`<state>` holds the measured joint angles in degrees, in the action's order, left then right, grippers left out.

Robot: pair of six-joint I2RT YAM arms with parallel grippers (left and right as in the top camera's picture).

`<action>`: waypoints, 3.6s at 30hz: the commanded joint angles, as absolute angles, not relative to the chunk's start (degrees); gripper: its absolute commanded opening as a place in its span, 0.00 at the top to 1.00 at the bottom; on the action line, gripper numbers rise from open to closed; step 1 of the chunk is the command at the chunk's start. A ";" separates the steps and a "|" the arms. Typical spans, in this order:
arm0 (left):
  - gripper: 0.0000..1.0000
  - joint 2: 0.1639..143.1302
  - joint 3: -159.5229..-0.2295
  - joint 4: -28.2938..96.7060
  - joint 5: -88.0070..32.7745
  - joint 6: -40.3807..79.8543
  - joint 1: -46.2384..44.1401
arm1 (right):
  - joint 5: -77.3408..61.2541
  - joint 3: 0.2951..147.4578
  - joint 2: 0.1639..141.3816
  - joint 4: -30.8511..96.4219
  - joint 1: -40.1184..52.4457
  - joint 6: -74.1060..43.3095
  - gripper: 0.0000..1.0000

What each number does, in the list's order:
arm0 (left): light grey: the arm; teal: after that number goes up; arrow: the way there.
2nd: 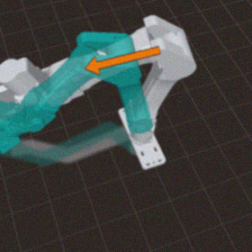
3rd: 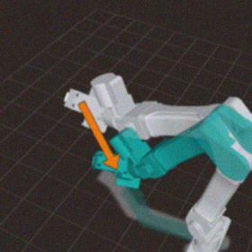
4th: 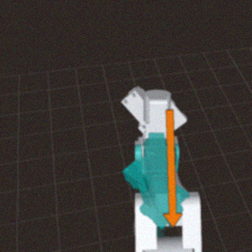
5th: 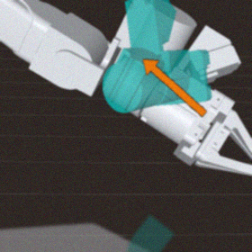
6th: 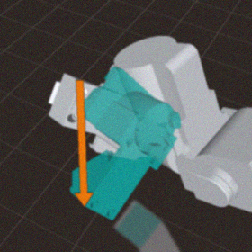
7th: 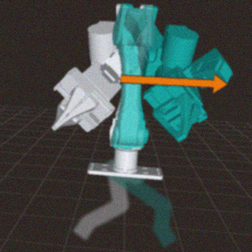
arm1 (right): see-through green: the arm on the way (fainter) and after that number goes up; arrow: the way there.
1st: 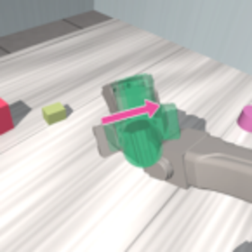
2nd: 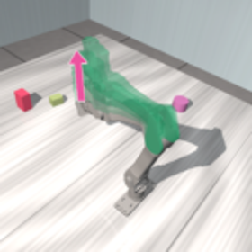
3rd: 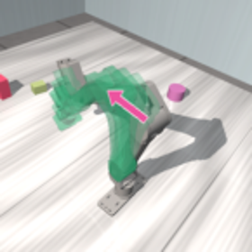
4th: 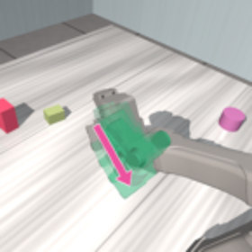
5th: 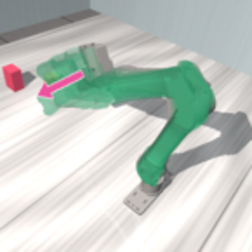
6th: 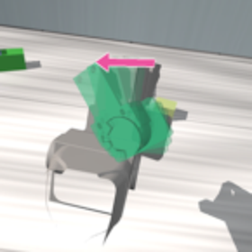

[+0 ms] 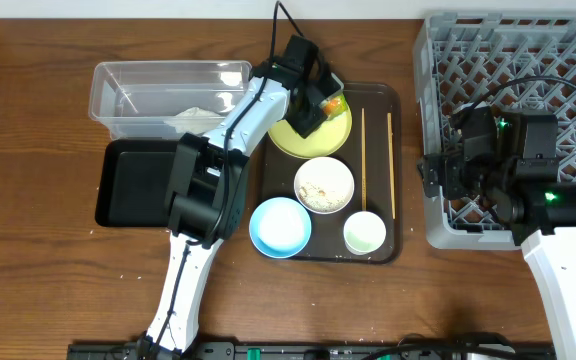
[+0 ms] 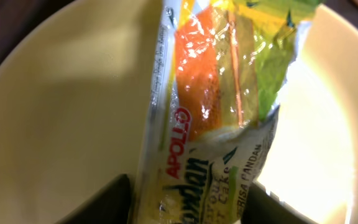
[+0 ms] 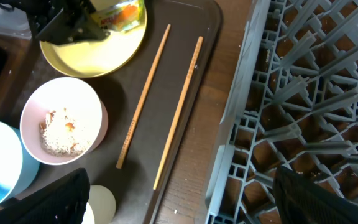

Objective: Sort waste into correct bins and load items into the dishwasher rack

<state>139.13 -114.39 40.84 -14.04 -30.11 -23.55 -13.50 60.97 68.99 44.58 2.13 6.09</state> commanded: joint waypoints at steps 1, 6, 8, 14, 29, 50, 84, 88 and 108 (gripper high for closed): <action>0.75 141.18 -114.61 43.18 -15.03 -30.76 -23.62 | -13.54 61.69 69.25 44.62 2.55 6.48 0.08; 0.94 138.15 -114.85 44.47 -15.00 -22.26 -23.59 | -13.54 61.69 69.25 44.42 2.55 6.48 0.08; 0.94 135.76 -115.33 44.99 -15.00 -19.14 -23.42 | -13.54 61.69 69.25 44.38 2.55 6.48 0.08; 0.94 121.38 -115.52 47.33 -14.59 -15.09 -21.65 | -13.54 61.69 69.25 44.40 2.55 6.48 0.08; 0.94 114.83 -111.55 63.07 -7.33 -48.69 -3.46 | -13.56 61.69 69.25 44.40 2.55 6.46 0.08; 0.11 109.69 -115.77 61.39 -8.97 -19.92 -1.15 | -13.56 61.69 69.25 44.34 2.55 6.48 0.07; 0.34 104.97 -84.60 53.06 -16.67 22.46 -40.45 | -13.58 61.69 69.25 44.18 2.55 3.22 0.09; 0.34 106.72 -84.60 52.21 -15.27 23.27 -43.70 | -13.58 61.69 69.25 44.23 2.55 3.22 0.09; 0.94 109.54 -86.13 53.84 -24.43 21.71 -43.57 | -15.25 61.69 69.25 44.62 2.55 0.78 0.10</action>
<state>111.33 -84.82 52.80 -18.11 24.67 -45.36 -13.56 60.99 68.99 44.56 2.13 3.11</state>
